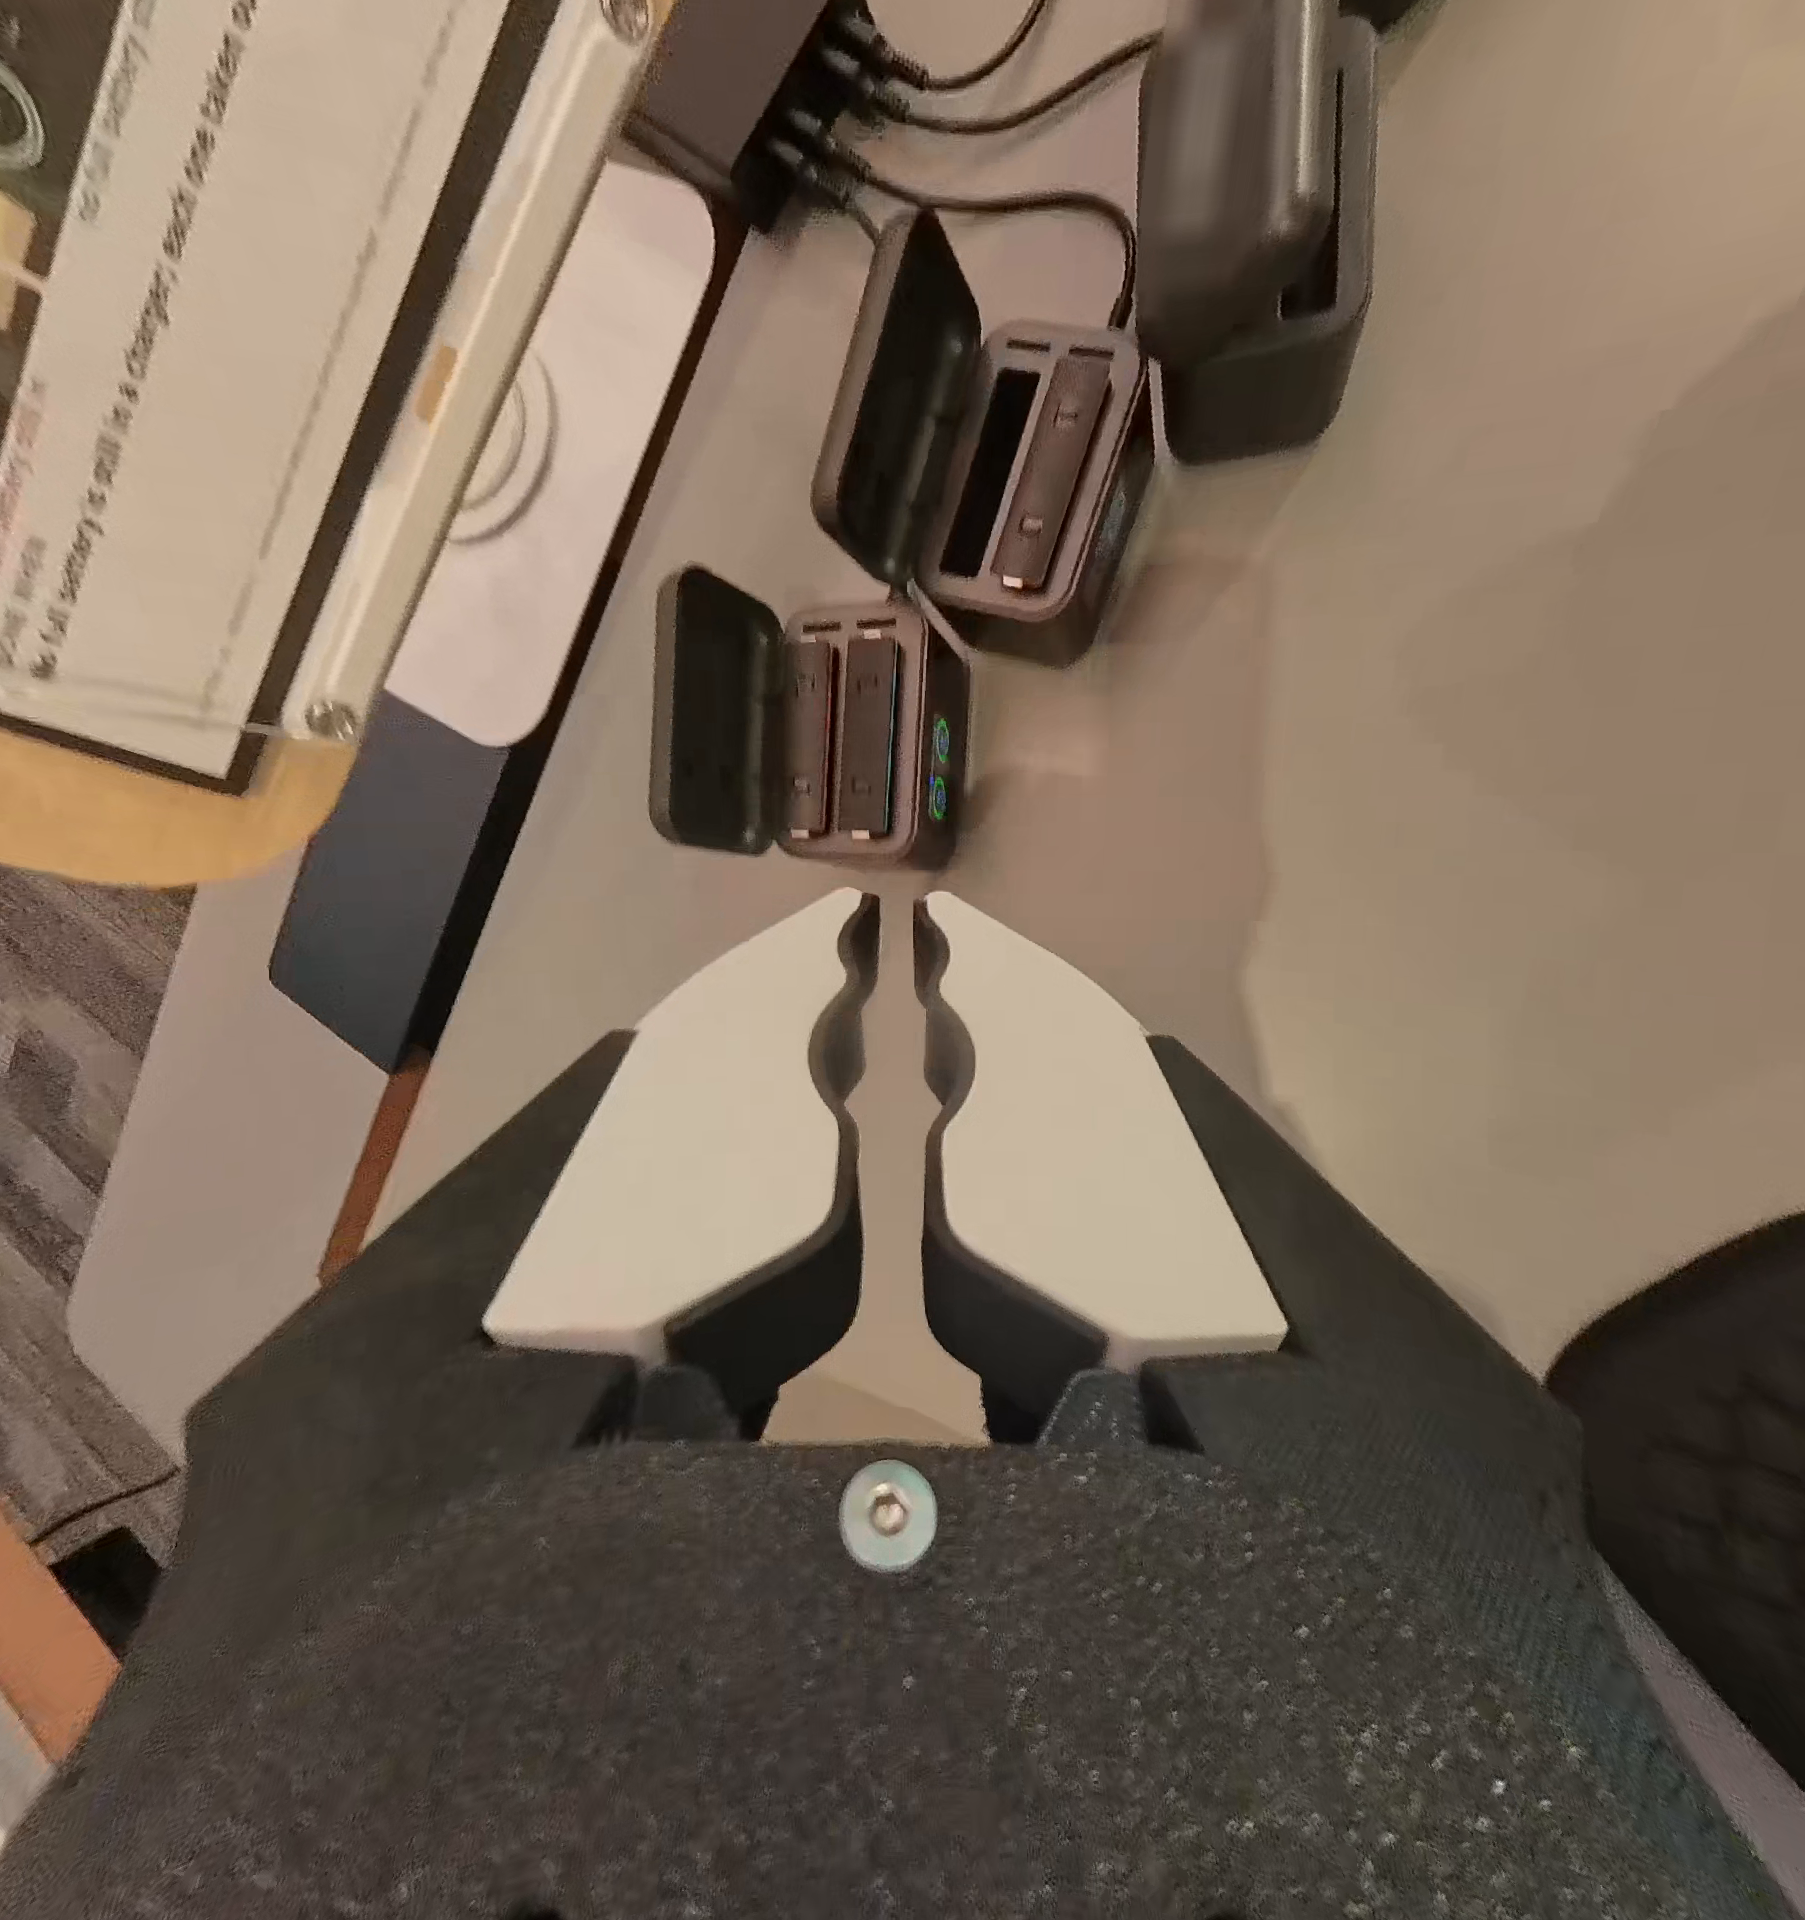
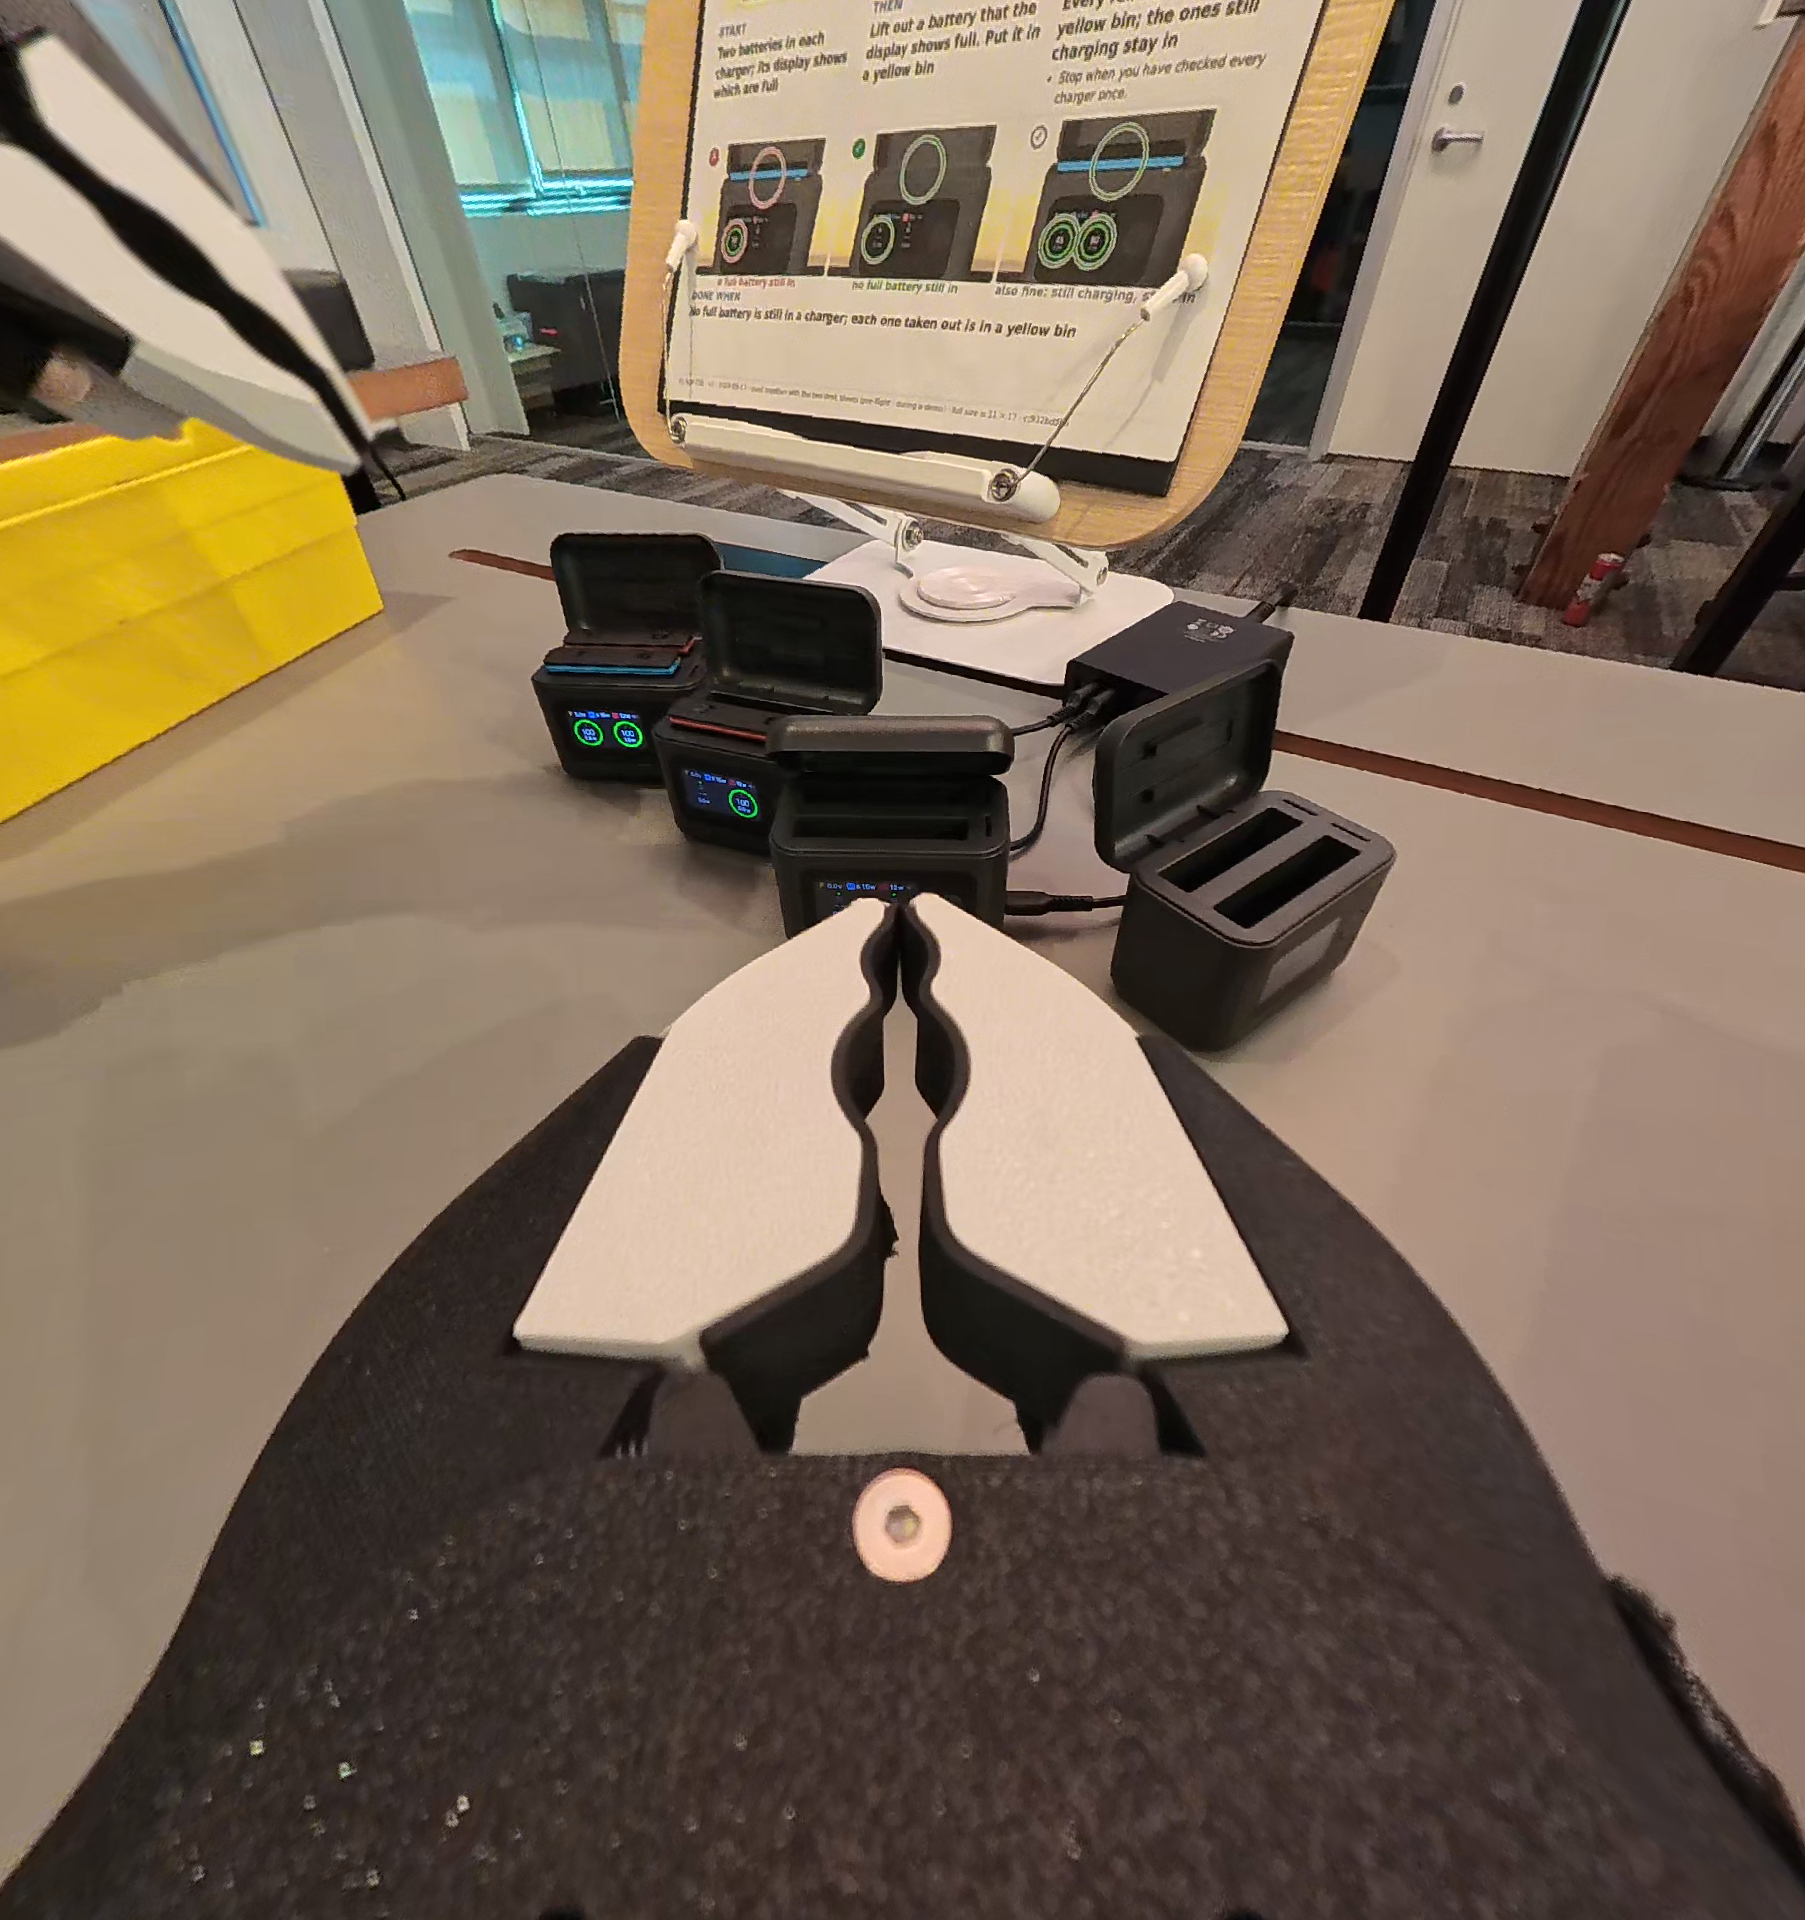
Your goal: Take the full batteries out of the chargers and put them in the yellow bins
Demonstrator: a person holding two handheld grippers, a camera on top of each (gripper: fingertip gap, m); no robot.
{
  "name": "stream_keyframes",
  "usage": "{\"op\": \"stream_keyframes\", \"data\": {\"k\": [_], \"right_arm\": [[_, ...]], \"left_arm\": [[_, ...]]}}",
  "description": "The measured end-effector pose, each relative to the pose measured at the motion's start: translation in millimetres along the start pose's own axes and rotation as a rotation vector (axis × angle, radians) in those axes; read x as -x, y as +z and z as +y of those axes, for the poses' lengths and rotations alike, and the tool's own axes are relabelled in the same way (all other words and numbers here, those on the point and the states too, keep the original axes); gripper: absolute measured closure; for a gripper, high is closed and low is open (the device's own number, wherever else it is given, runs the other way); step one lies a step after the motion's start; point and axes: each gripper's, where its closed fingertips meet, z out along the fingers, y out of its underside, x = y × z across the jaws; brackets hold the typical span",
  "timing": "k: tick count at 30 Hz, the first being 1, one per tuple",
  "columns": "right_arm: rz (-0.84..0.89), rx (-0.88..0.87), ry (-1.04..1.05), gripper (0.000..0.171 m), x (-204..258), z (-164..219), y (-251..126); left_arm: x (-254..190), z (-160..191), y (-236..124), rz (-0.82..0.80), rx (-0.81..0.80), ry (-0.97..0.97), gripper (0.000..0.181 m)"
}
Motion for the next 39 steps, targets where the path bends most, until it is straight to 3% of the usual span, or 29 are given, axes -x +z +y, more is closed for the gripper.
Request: {"op": "stream_keyframes", "data": {"k": [7,11,15,24,29,39], "right_arm": [[-0.025,-0.003,-0.035,0.171,8,0,1],[-0.026,-0.017,-0.039,0.171,7,-3,-1],[-0.037,-0.021,-0.030,0.171,9,-4,-1],[-0.063,-0.025,-0.040,0.171,15,-5,-1],[-0.073,-0.024,-0.044,0.171,16,-4,0],[-0.096,0.001,-0.059,0.171,20,4,5]], "left_arm": [[-1,24,-1,-0.086,-0.006,0.011,0.166],[11,45,-18,-0.149,-0.052,-0.053,0.148],[29,89,-41,-0.187,0.001,-0.063,0.123],[89,202,-82,-0.185,0.322,-0.079,0.107],[105,235,-71,-0.119,0.462,-0.006,0.108],[129,252,-37,0.003,0.661,0.196,0.108]]}}
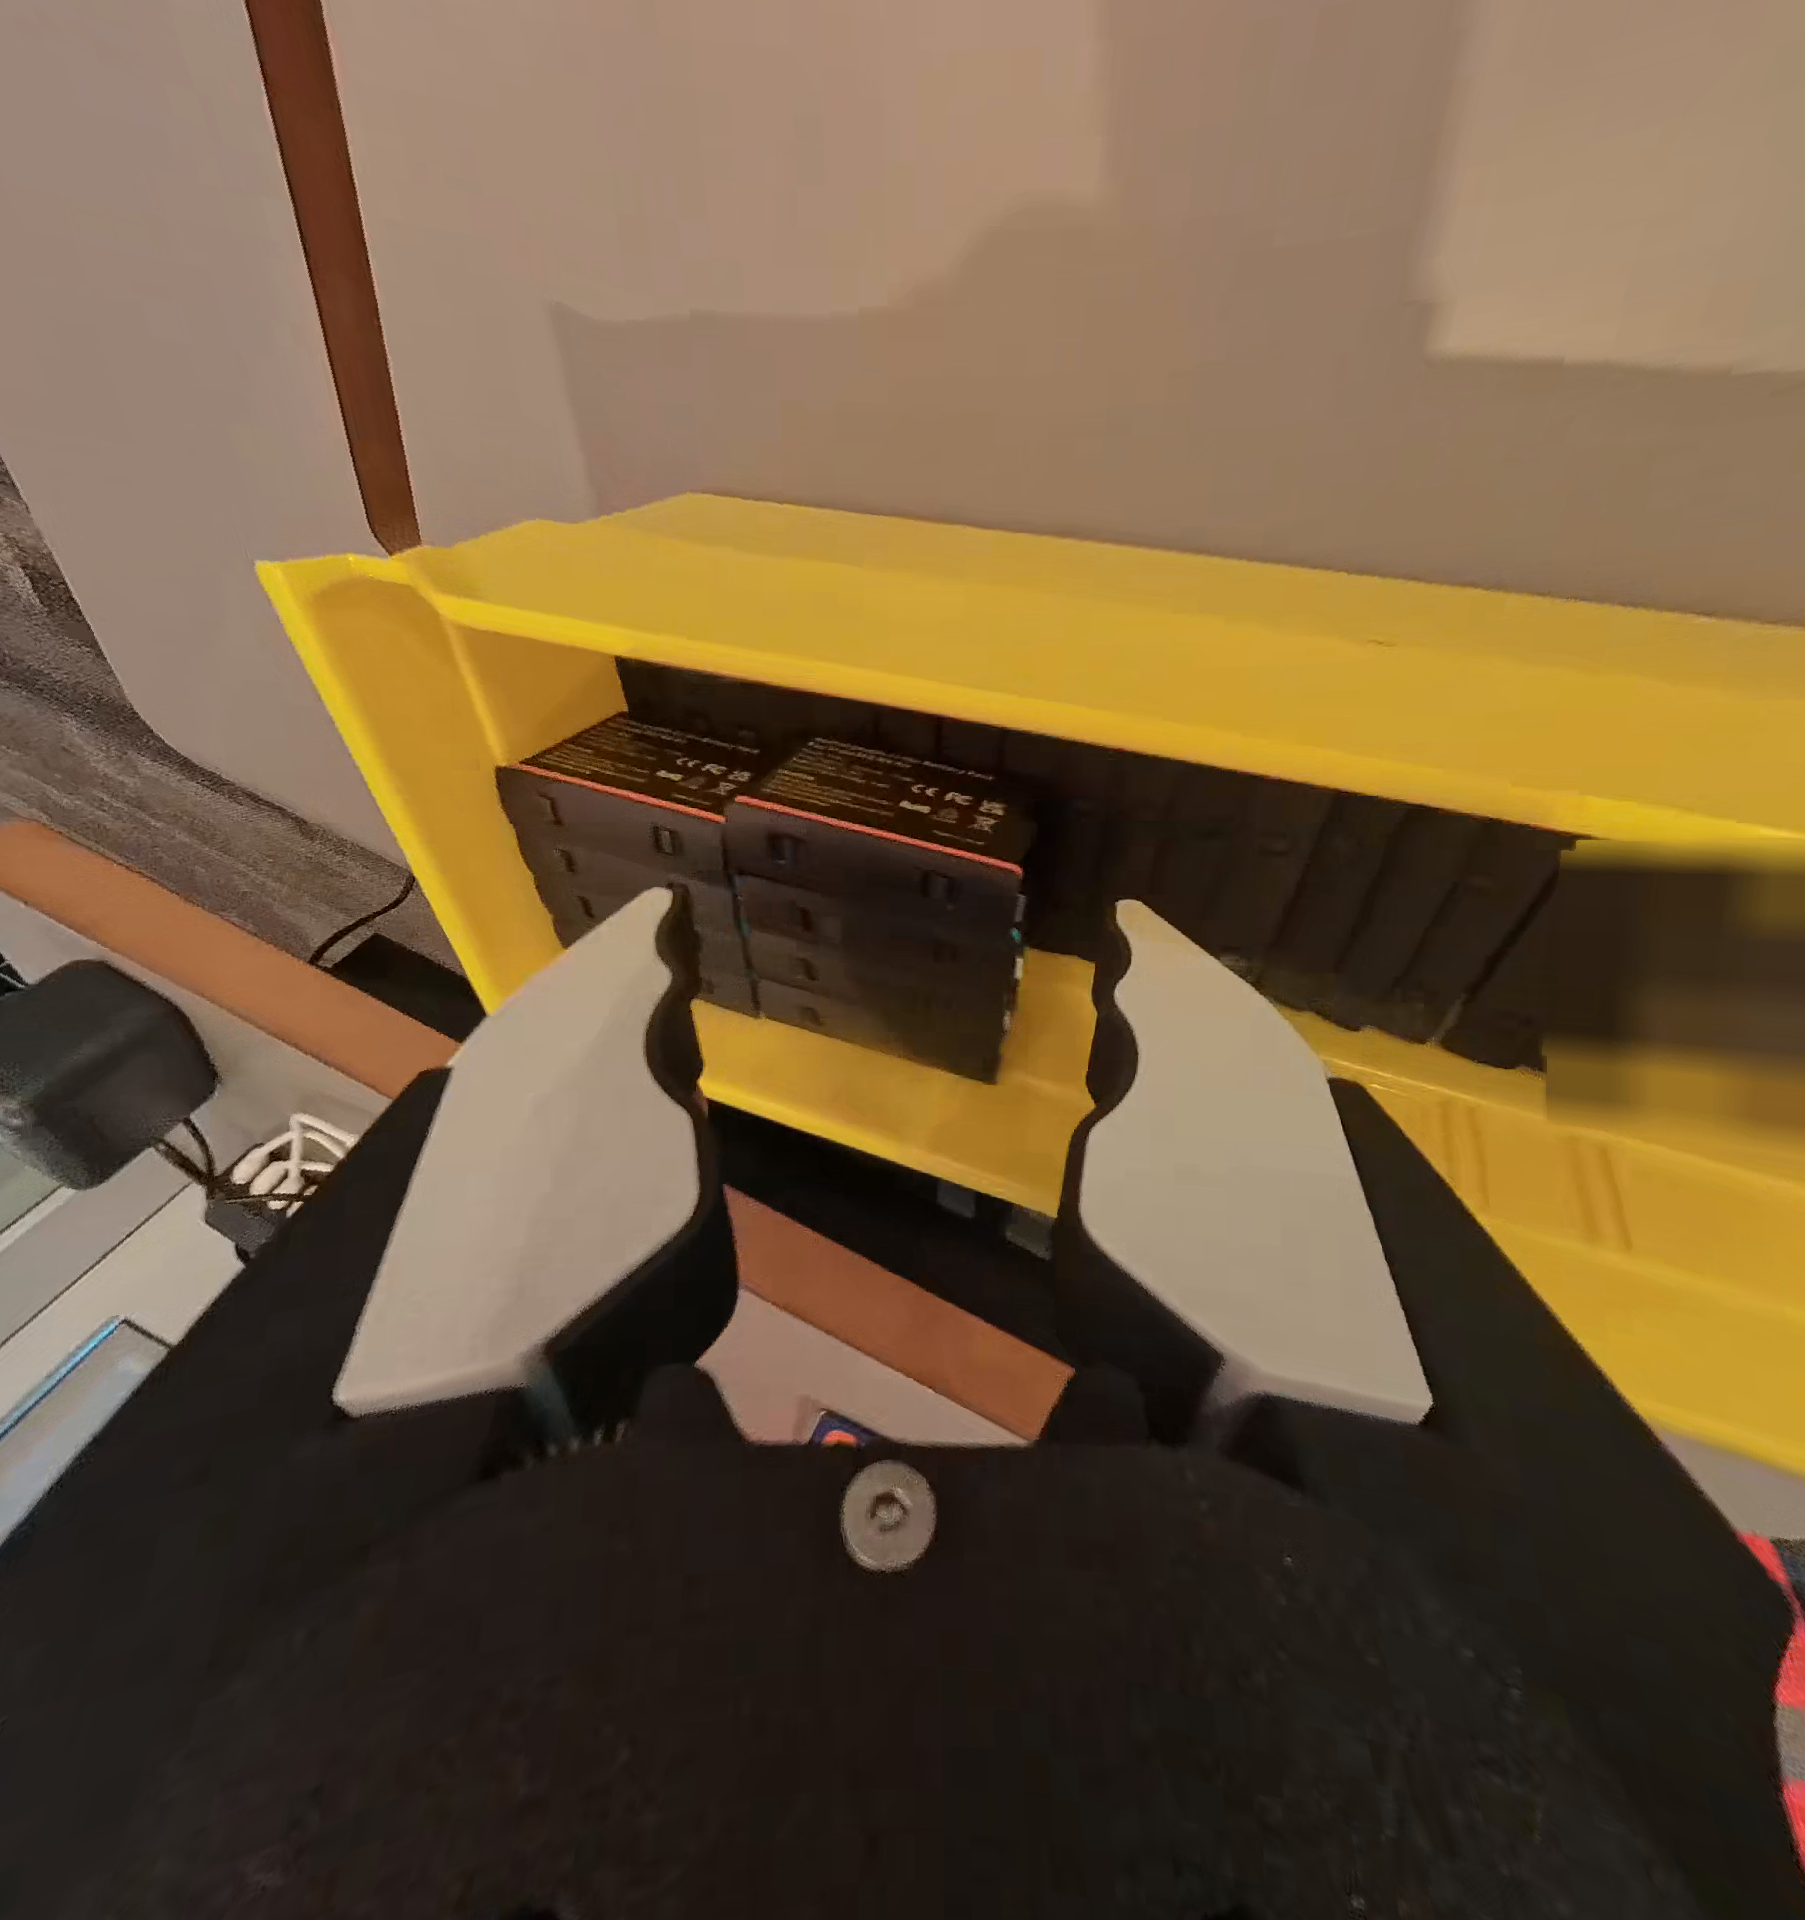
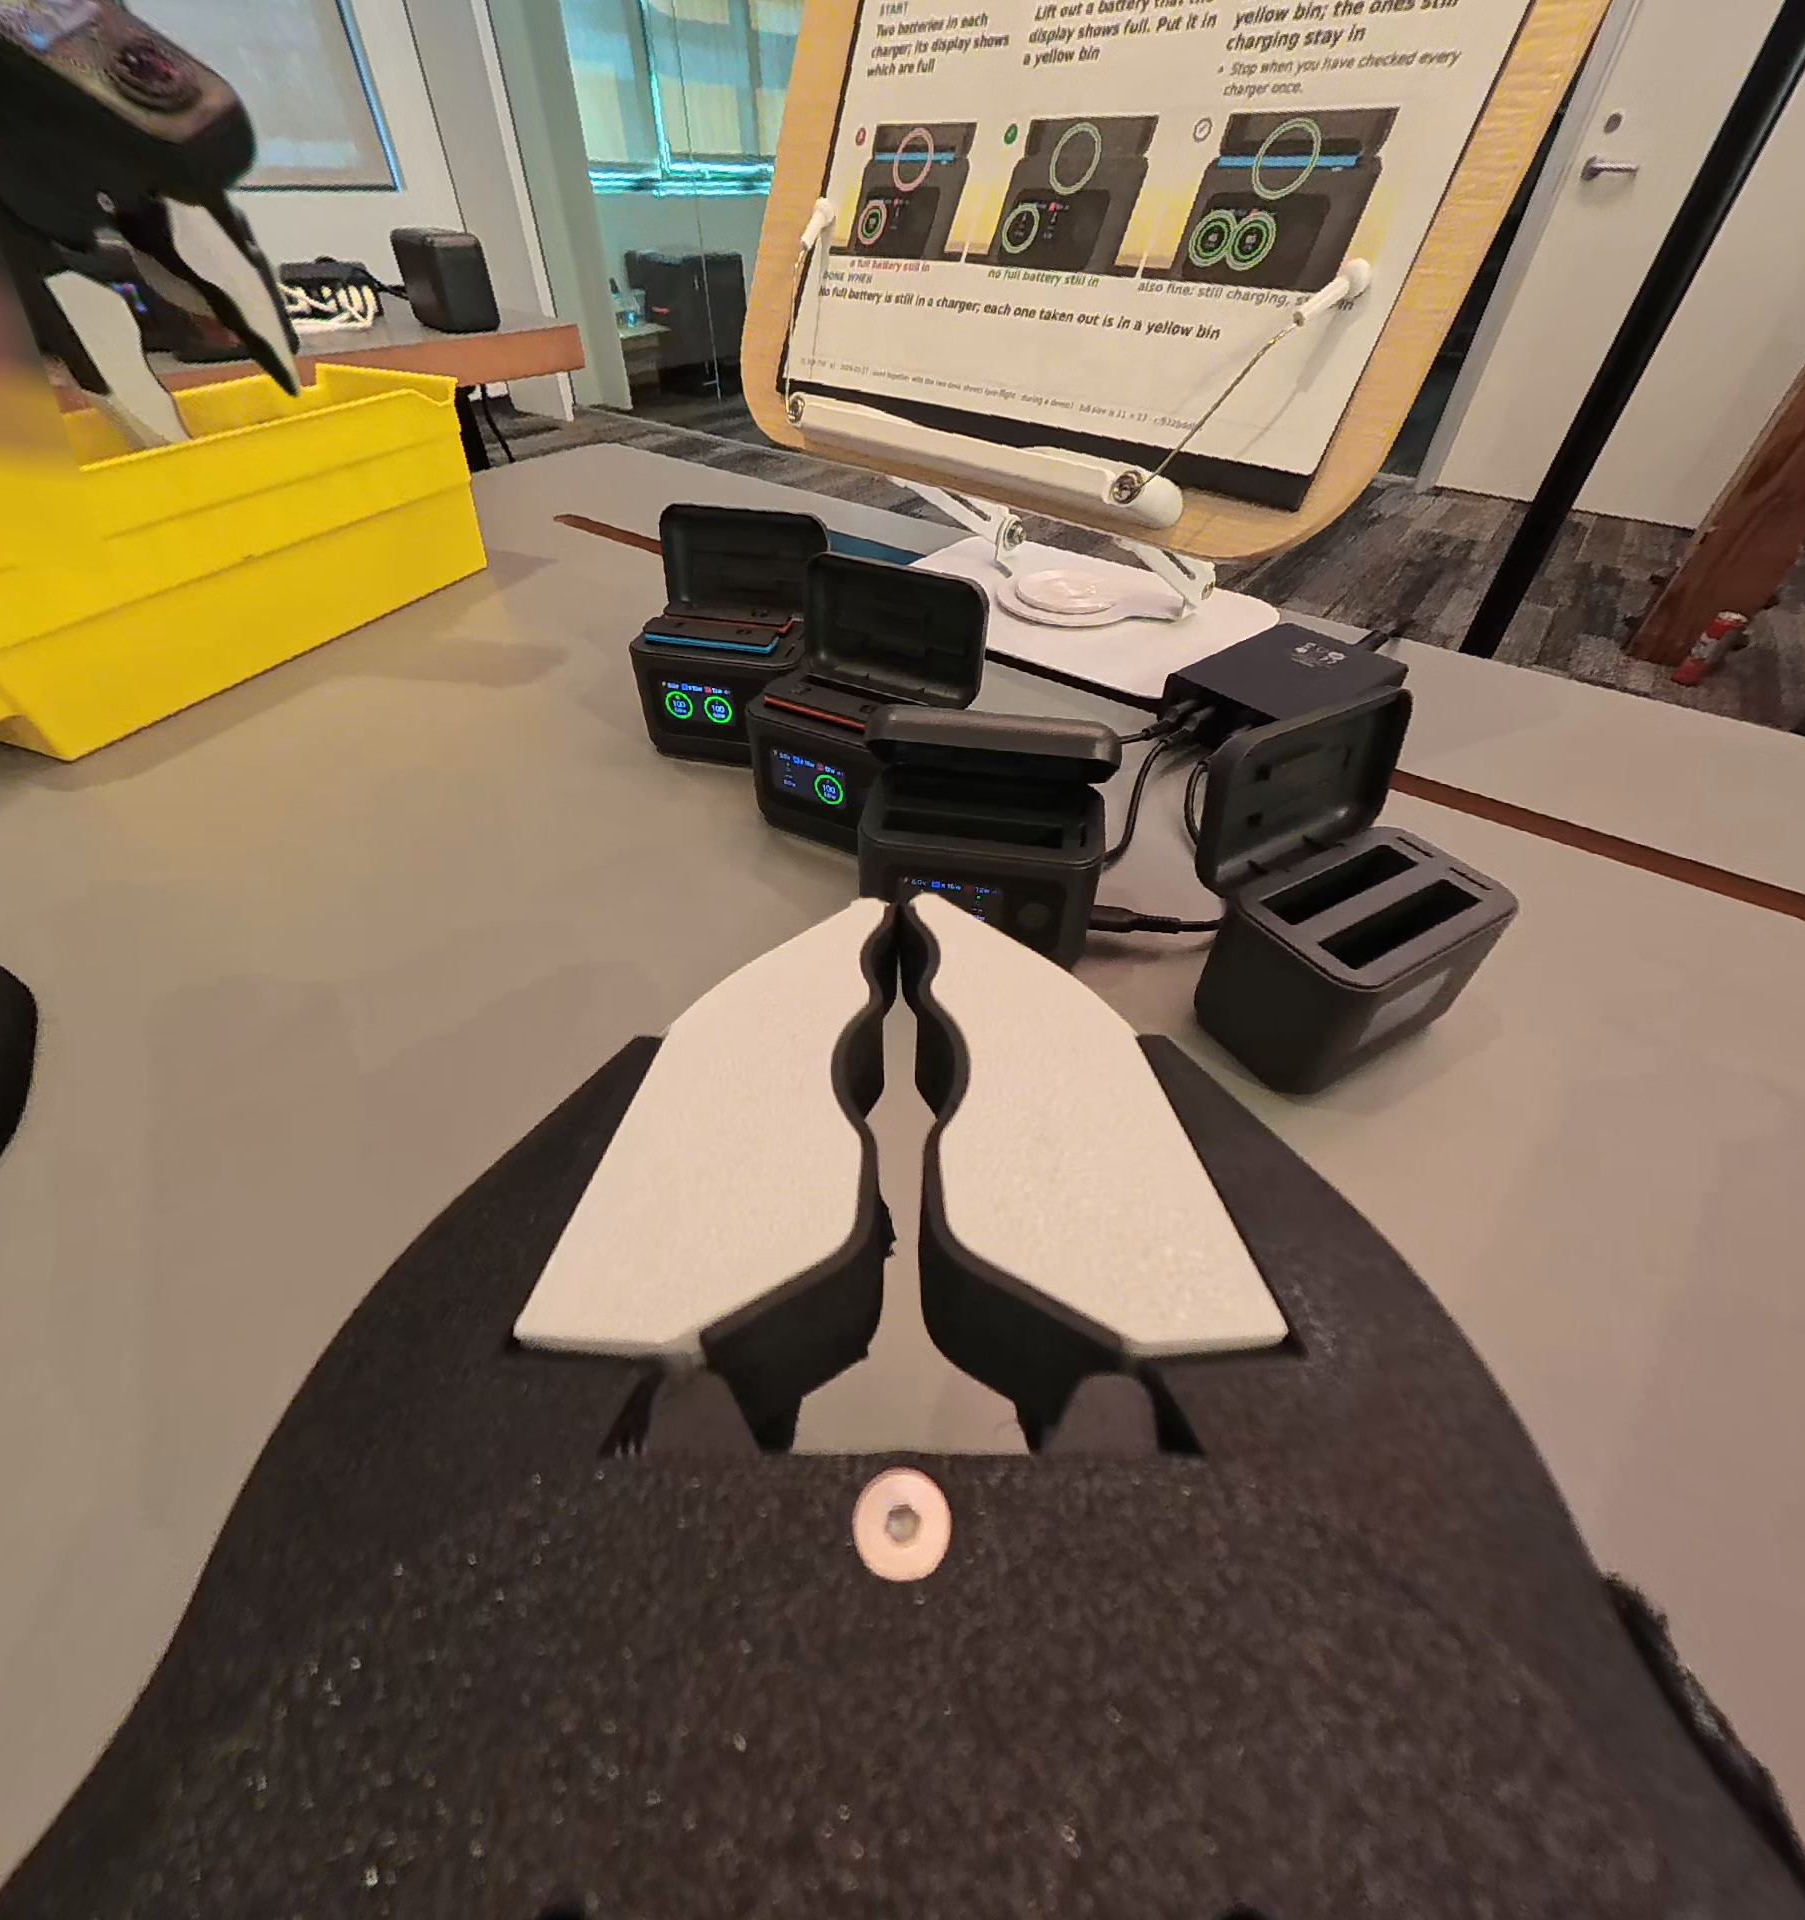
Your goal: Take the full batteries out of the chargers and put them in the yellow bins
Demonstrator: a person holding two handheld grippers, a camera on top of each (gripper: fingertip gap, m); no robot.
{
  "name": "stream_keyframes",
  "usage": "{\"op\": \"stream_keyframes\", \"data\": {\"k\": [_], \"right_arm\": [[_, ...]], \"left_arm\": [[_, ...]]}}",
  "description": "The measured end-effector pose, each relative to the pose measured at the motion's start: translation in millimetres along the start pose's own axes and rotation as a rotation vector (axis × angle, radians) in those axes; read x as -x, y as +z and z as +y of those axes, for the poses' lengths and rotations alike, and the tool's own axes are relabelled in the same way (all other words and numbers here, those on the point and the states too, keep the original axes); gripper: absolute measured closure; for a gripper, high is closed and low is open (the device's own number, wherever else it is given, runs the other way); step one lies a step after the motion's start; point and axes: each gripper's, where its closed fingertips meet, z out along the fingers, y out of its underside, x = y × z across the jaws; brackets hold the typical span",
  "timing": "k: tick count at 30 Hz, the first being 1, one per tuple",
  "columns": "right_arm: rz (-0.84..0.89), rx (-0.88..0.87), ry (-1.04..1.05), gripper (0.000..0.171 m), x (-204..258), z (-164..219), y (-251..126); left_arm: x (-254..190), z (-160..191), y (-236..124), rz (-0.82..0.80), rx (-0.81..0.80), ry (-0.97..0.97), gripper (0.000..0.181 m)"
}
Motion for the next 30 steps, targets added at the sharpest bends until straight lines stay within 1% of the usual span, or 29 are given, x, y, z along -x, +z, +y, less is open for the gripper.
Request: {"op": "stream_keyframes", "data": {"k": [5,9,14,20,25,27,29,30], "right_arm": [[-0.002,0.004,0.006,0.171,-2,2,0],[-0.009,0.009,0.014,0.171,-1,3,1],[-0.019,0.014,0.015,0.171,1,4,2],[-0.028,0.005,0.023,0.171,3,2,1],[-0.043,0.000,0.022,0.171,7,0,1],[-0.044,0.001,0.017,0.171,8,0,1],[-0.045,0.002,0.018,0.171,8,1,2],[-0.046,0.003,0.020,0.171,8,1,2]], "left_arm": [[4,-7,7,0.030,0.008,0.042,0.112],[3,-1,15,0.034,0.072,0.088,0.115],[4,-1,15,0.016,0.059,0.086,0.120],[-1,-1,10,-0.017,0.004,0.070,0.136],[-4,4,9,-0.055,-0.018,0.046,0.137],[-3,5,8,-0.071,-0.015,0.045,0.143],[0,7,7,-0.082,-0.006,0.035,0.138],[1,8,6,-0.084,0.004,0.029,0.132]]}}
